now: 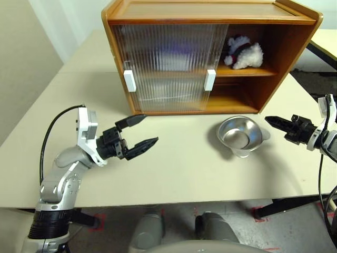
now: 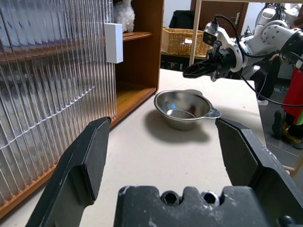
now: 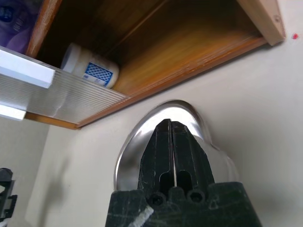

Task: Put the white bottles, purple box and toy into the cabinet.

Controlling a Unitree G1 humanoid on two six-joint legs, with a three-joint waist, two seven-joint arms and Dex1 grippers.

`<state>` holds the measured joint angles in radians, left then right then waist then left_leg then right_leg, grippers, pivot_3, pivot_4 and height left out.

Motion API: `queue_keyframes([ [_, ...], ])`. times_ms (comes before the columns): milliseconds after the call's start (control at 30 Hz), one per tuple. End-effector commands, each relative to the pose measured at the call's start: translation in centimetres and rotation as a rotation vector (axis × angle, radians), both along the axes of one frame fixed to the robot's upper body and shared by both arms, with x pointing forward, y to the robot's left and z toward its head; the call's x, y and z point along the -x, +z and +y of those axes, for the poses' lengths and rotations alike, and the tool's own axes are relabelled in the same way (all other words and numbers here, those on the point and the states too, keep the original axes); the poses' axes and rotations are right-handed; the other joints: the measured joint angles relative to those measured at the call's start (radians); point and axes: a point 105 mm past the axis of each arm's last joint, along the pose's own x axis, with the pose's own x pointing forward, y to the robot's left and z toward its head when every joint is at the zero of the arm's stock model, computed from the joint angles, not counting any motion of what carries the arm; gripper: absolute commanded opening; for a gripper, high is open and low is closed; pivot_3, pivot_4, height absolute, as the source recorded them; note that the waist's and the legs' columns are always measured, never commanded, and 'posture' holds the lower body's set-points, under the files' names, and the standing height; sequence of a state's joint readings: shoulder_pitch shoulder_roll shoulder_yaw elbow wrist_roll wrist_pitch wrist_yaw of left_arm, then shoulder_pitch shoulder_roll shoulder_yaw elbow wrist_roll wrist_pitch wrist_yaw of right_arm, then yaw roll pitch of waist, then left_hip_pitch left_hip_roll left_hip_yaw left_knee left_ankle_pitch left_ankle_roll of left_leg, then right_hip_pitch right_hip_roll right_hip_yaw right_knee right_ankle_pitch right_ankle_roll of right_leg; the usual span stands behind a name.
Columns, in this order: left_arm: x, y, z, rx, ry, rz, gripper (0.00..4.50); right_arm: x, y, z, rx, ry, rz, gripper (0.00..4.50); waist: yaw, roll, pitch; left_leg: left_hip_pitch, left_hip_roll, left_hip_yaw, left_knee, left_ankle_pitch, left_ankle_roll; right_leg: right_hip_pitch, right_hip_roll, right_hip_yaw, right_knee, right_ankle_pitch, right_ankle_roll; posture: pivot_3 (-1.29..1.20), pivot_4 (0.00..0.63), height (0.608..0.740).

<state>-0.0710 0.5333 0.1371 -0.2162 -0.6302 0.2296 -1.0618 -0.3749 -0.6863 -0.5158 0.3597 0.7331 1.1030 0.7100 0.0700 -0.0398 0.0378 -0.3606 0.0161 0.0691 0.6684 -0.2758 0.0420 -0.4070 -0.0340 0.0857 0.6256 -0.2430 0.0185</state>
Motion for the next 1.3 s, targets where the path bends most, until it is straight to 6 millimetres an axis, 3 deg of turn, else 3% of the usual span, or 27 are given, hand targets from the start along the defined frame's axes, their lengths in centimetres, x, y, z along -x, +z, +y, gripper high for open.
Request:
queue_keyframes([
  [33,-0.1,-0.3,0.1,-0.012,0.001,0.006,4.5,0.8,0.0,-1.8,0.002,-0.053,0.007,0.75,0.0,0.0,0.0,0.0,0.0,0.0,0.0,0.0,0.0,0.0,0.0,0.0,0.0,0.0,0.0,0.17,0.0,0.74],
  [233,-0.1,-0.4,0.2,-0.013,0.002,0.006,4.5,2.9,-1.8,-2.5,-0.016,-0.071,0.085,2.93,0.001,-0.001,-0.001,0.0,0.0,0.0,0.0,0.0,0.0,0.0,0.0,0.0,0.0,0.0,0.001,0.17,0.0,0.74],
  [367,-0.1,-0.4,0.1,-0.012,-0.005,0.009,4.5,3.3,-2.7,-1.6,-0.045,-0.06,0.105,4.38,-0.006,-0.001,-0.001,-0.001,0.0,0.001,0.0,0.0,0.0,0.0,0.0,0.001,0.0,0.0,0.001,0.16,0.002,0.74],
  [767,0.0,-0.4,0.1,-0.024,-0.014,0.008,4.5,1.2,-3.2,1.1,-0.08,-0.015,0.086,4.48,-0.024,-0.001,-0.001,0.001,0.0,0.001,0.0,0.0,0.0,0.001,0.001,0.001,0.0,0.0,0.001,0.16,0.0,0.74],
  [900,0.0,-0.4,0.2,-0.027,-0.012,0.007,4.5,0.5,-2.7,1.3,-0.099,-0.006,0.058,3.55,-0.025,-0.001,-0.001,0.001,0.0,0.001,0.0,0.0,0.0,0.0,0.001,0.001,0.0,0.0,0.001,0.17,0.0,0.74],
  [1200,0.0,-0.3,0.6,-0.028,0.004,-0.002,4.5,1.0,-1.6,0.1,-0.11,0.016,0.035,0.14,-0.024,-0.001,-0.001,0.001,0.0,0.001,0.0,0.0,0.0,0.0,0.0,0.001,0.0,0.0,0.001,0.17,0.0,0.74],
  [1300,-0.2,-0.3,0.6,-0.028,0.006,-0.007,4.5,1.4,-1.5,0.0,-0.115,0.025,0.037,0.01,-0.022,-0.001,-0.001,0.001,0.0,0.001,0.0,0.0,0.0,0.001,0.0,0.001,0.0,0.0,0.001,0.17,0.0,0.74],
])
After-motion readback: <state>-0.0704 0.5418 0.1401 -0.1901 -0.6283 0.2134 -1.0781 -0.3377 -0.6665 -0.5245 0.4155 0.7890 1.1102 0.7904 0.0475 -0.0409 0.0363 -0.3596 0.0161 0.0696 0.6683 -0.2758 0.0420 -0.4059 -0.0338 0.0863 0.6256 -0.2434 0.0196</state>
